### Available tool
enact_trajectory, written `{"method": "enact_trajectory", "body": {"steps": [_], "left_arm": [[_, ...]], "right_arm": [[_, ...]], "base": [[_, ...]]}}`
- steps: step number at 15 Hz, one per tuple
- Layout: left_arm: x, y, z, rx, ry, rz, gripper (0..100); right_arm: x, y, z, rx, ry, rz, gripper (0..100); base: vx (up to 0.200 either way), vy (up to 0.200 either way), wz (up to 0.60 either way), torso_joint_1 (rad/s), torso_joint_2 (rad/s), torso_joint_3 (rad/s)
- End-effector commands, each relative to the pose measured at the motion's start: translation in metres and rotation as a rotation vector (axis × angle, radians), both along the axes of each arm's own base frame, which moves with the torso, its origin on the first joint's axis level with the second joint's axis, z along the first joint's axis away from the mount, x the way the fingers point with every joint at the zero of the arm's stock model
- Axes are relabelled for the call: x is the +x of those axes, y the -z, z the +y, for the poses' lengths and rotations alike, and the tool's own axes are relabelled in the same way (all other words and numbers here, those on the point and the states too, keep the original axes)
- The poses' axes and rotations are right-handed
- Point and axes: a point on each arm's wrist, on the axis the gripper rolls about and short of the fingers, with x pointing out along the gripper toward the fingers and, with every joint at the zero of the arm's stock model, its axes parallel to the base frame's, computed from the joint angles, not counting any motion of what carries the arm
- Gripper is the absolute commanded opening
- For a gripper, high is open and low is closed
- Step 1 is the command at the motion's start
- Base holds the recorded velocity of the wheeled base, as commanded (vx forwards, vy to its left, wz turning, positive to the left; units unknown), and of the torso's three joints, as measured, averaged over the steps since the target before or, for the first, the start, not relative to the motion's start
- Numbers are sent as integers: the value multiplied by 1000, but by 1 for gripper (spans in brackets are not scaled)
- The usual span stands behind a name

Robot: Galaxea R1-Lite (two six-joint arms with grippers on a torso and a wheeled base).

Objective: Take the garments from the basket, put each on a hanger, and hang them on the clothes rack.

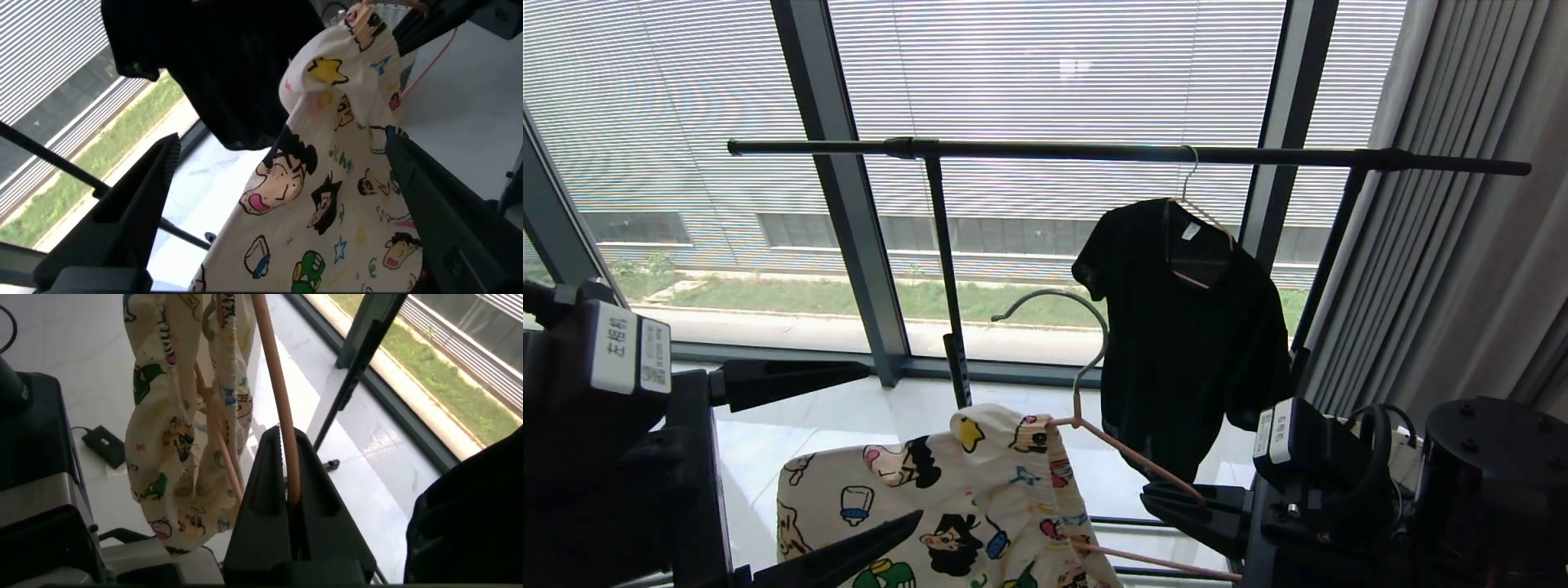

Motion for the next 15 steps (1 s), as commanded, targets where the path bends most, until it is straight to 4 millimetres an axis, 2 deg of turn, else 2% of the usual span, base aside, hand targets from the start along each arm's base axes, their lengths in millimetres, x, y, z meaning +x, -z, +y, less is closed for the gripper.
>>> {"method": "enact_trajectory", "body": {"steps": [1, 3, 5, 7, 10, 11, 15], "left_arm": [[-6, 11, -6, 21, 61, 34, 100], [-1, 25, -12, 60, 76, 96, 100], [10, 31, -19, 86, 77, 134, 100], [21, 32, -26, 99, 77, 157, 100], [25, 36, -28, 111, 77, 177, 100], [25, 37, -28, 112, 77, 179, 0], [26, 39, -29, 120, 78, 190, 0]], "right_arm": [[-1, 2, 0, -7, -7, 4, 0], [-7, 1, 2, -4, -33, 3, 0], [-11, 1, 5, -4, -55, -1, 0], [-16, 0, 7, -8, -78, -18, 0], [-17, -1, 7, -12, -91, -47, 0], [-19, -2, 7, -14, -99, -56, 0], [-21, -3, 9, -15, -113, -75, 0]], "base": [[0, 0, 0, 0, 0, 0], [0, 0, 0, 0, 0, 0], [0, 0, 0, 0, 0, 0], [0, 0, 0, 0, 0, 0], [0, 0, 0, 0, 0, 0], [0, 0, 0, 0, 0, 0], [0, 0, 0, 0, 0, 0]]}}
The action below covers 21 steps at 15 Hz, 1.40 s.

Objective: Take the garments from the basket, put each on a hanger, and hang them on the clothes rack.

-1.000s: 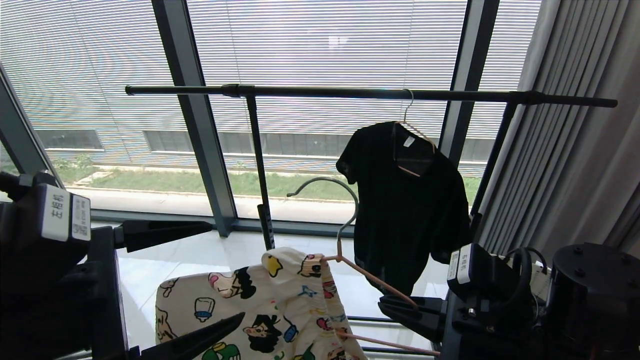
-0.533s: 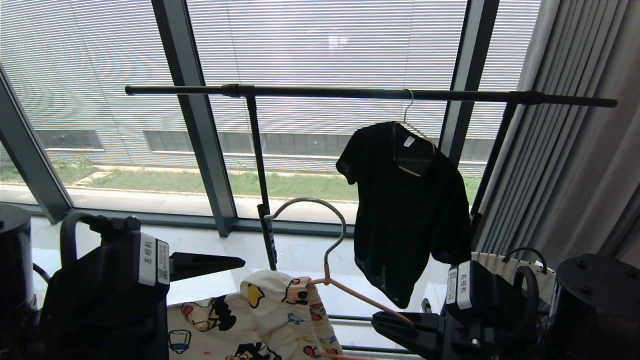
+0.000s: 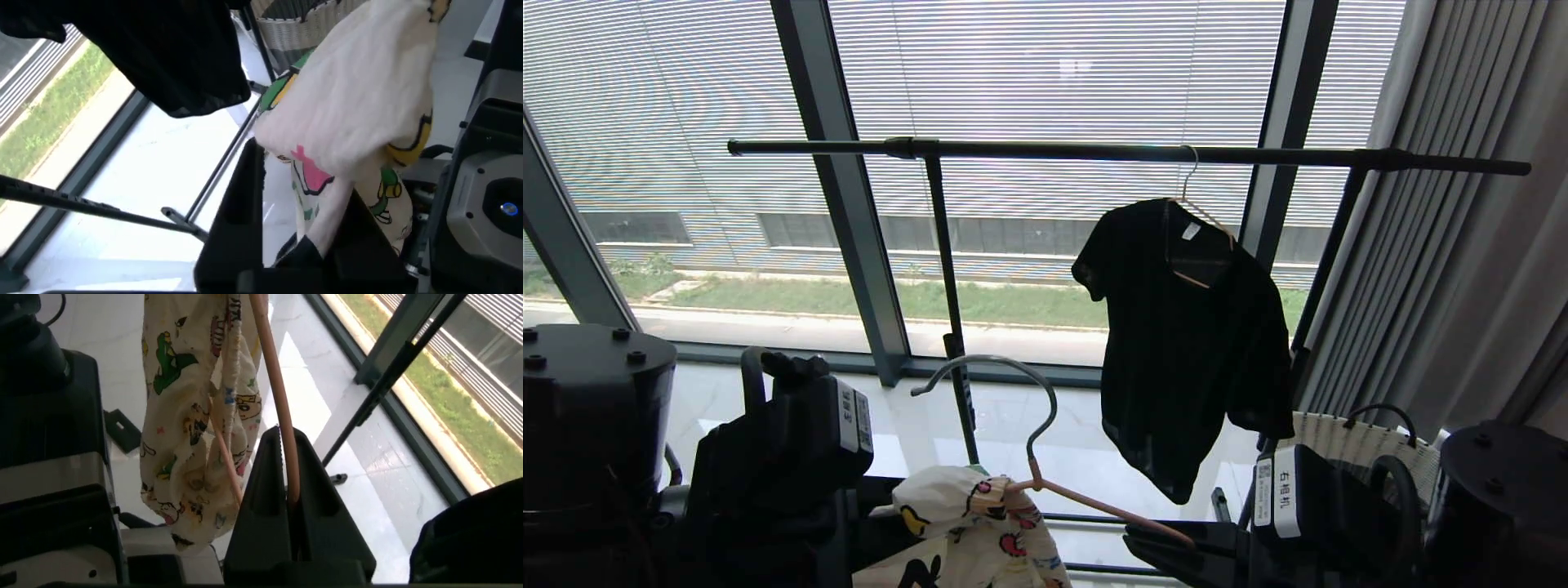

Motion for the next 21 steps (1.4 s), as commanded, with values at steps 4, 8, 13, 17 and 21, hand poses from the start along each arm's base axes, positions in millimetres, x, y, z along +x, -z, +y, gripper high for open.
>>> {"method": "enact_trajectory", "body": {"steps": [4, 8, 13, 17, 21], "left_arm": [[4, 5, -2, 12, -6, 16, 0], [2, 16, 2, 58, -88, 1, 0], [39, 25, 16, 82, -250, 57, 0], [60, -13, 10, -6, -233, -54, 0], [53, -26, 11, -41, -186, -102, 0]], "right_arm": [[0, 2, 0, -20, -6, -40, 100], [16, 9, -6, -99, 165, -120, 100], [23, 16, -16, -126, 212, -103, 100], [23, 23, -10, -51, 212, 87, 100], [46, 47, 19, 74, 285, 252, 100]], "base": [[0, 0, 0, 0, 0, 0], [0, 0, 0, 0, 0, 0], [0, 0, 0, 0, 0, 0], [0, 0, 0, 0, 0, 0], [0, 0, 0, 0, 0, 0]]}}
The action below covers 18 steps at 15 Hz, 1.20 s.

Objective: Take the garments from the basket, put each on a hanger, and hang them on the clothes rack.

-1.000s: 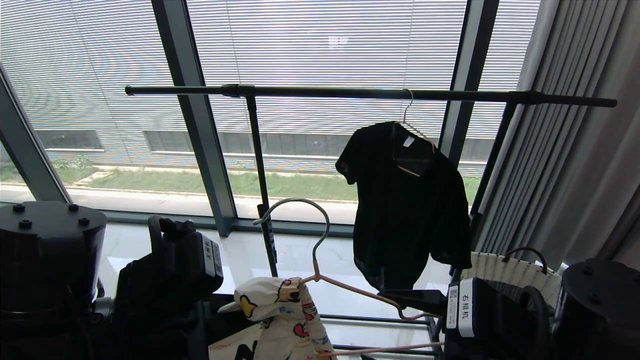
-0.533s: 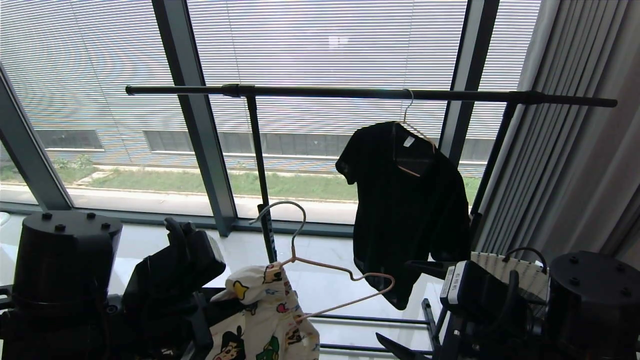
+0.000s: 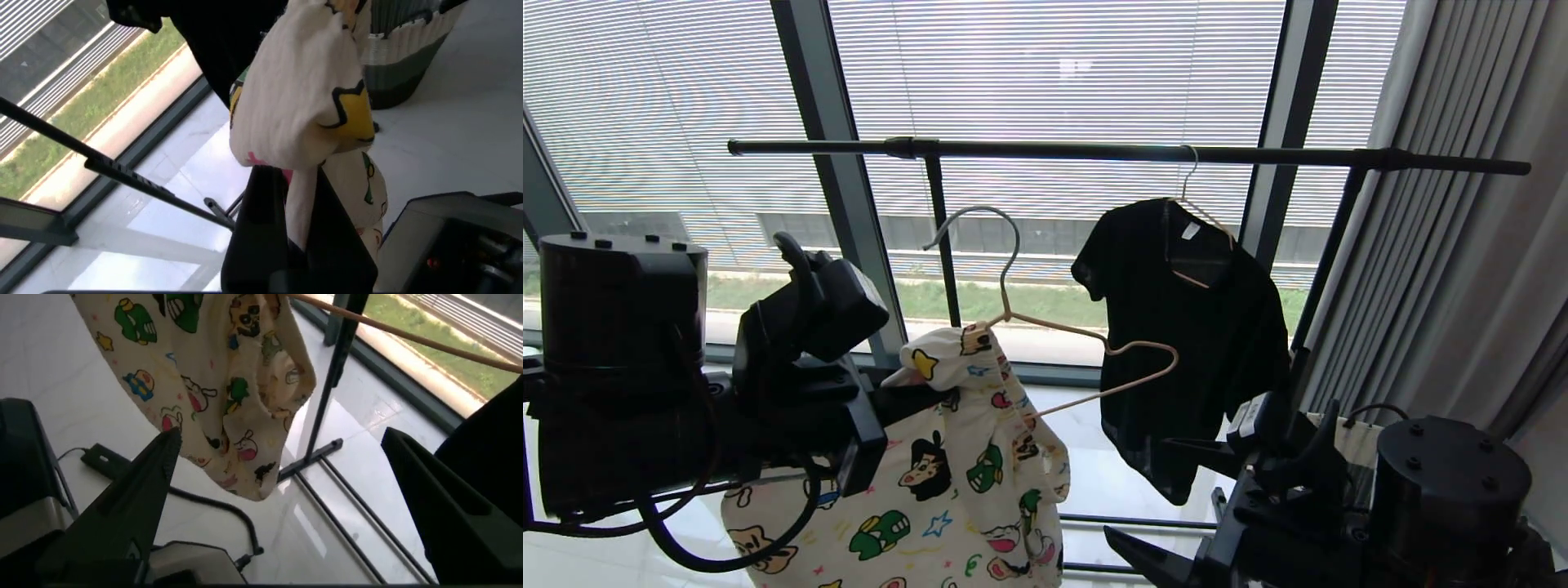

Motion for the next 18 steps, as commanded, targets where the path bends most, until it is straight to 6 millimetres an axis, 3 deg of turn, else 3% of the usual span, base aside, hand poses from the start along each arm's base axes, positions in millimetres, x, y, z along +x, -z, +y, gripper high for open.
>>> {"method": "enact_trajectory", "body": {"steps": [1, 3, 5, 8, 11, 15, 18], "left_arm": [[-3, -6, 0, -2, 14, -32, 0], [-4, -9, -1, -4, 23, -46, 0], [-4, -9, -1, -4, 25, -49, 0], [-9, -10, -9, -7, 67, -53, 0], [-10, -12, -12, -9, 79, -57, 0], [-9, -13, -13, -12, 83, -59, 0], [-9, -13, -12, -13, 80, -61, 0]], "right_arm": [[21, 30, 23, 12, 90, 66, 100], [30, 43, 35, 13, 167, 64, 100], [24, 43, 45, 20, 130, 62, 100], [29, 48, 57, 26, 135, 59, 100], [39, 52, 58, 30, 205, 65, 100], [37, 52, 63, 39, 242, 64, 100], [47, 51, 56, 42, 311, 57, 100]], "base": [[0, 0, 0, 0, 0, 0], [0, 0, 0, 0, 0, 0], [0, 0, 0, 0, 0, 0], [0, 0, 0, 0, 0, 0], [0, 0, 0, 0, 0, 0], [0, 0, 0, 0, 0, 0], [0, 0, 0, 0, 0, 0]]}}
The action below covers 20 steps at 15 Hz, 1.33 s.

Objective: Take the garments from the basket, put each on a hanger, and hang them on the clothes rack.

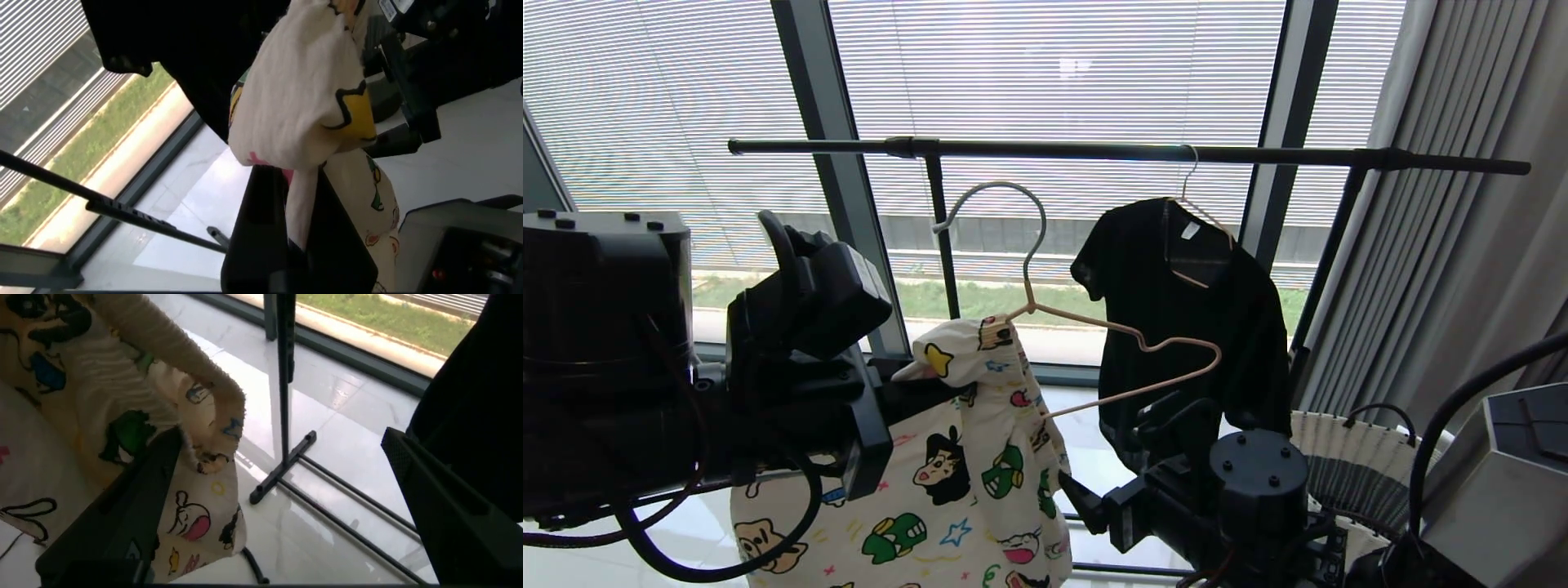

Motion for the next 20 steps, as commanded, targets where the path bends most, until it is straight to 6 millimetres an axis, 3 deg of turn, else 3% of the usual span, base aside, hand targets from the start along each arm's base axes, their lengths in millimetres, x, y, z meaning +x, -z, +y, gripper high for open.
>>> {"method": "enact_trajectory", "body": {"steps": [1, 7, 16, 20], "left_arm": [[0, 0, 0, 0, -1, 0, 0], [15, 4, -7, -15, -14, -26, 0], [15, 5, -11, -16, 4, -27, 0], [17, 4, -12, -17, 6, -28, 0]], "right_arm": [[5, -7, -5, 21, 24, -10, 100], [2, -11, -3, 33, 20, -17, 100], [21, -12, -14, 34, 75, -28, 100], [0, 0, 4, 0, -11, -9, 100]], "base": [[0, 0, 0, 0, 0, 0], [0, 0, 0, 0, 0, 0], [0, 0, 0, 0, 0, 0], [0, 0, 0, 0, 0, 0]]}}
